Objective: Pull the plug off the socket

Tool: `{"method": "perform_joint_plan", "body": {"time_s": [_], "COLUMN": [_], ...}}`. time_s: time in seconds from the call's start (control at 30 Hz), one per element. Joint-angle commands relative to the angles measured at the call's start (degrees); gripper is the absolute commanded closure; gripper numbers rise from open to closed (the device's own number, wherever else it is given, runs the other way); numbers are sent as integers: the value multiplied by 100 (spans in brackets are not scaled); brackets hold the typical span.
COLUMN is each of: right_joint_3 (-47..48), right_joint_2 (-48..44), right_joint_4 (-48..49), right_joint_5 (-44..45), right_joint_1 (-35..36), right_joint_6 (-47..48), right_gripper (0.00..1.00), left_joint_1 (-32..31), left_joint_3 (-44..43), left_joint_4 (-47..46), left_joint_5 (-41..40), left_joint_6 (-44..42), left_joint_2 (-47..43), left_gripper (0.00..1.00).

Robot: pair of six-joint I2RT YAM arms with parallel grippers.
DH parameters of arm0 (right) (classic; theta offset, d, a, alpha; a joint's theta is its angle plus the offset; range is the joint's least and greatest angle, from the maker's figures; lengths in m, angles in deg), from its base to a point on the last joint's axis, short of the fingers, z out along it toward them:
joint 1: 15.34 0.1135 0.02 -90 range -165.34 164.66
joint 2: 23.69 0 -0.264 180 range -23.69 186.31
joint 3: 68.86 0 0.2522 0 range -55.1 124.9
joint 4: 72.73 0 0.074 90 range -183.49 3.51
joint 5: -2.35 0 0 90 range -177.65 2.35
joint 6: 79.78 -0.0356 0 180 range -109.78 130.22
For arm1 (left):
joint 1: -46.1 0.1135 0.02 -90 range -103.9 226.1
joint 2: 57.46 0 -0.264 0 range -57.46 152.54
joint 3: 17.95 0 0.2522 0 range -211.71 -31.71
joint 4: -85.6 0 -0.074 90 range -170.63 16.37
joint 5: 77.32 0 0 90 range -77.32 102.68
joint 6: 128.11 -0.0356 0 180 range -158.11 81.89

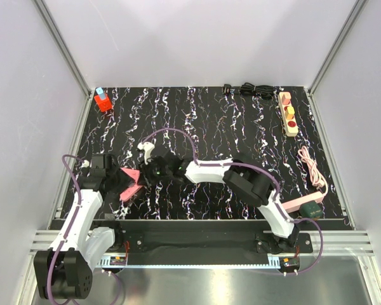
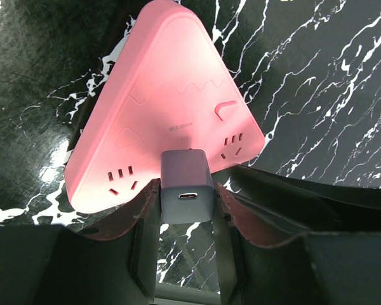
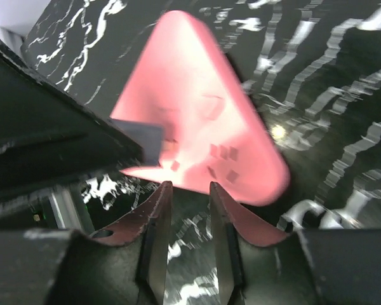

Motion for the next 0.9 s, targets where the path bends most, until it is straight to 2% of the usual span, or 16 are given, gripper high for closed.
{"method": "perform_joint_plan", "body": {"time_s": [0.0, 0.47, 0.73, 0.87], "right_joint_3": [429, 122, 166, 219], "right_joint_2": [365, 1174, 1280, 1333], "right_joint_4": [40, 93, -215, -215], "right_joint_5": [-163, 364, 848, 787], "right_joint_1": [167, 228, 237, 237], "right_joint_6": [45, -350, -113, -95], "right_gripper": [64, 72, 73, 73], "left_joint_1": [-8, 1, 1, -8], "left_joint_3": [16, -362, -723, -924], "left_joint_4": [-256, -247, -238, -90], "left_joint_5": [244, 421, 508, 473], "left_joint_6": [76, 199, 287, 235], "left_joint_2": [-144, -161, -179, -223], "left_gripper": [100, 100, 100, 100]}}
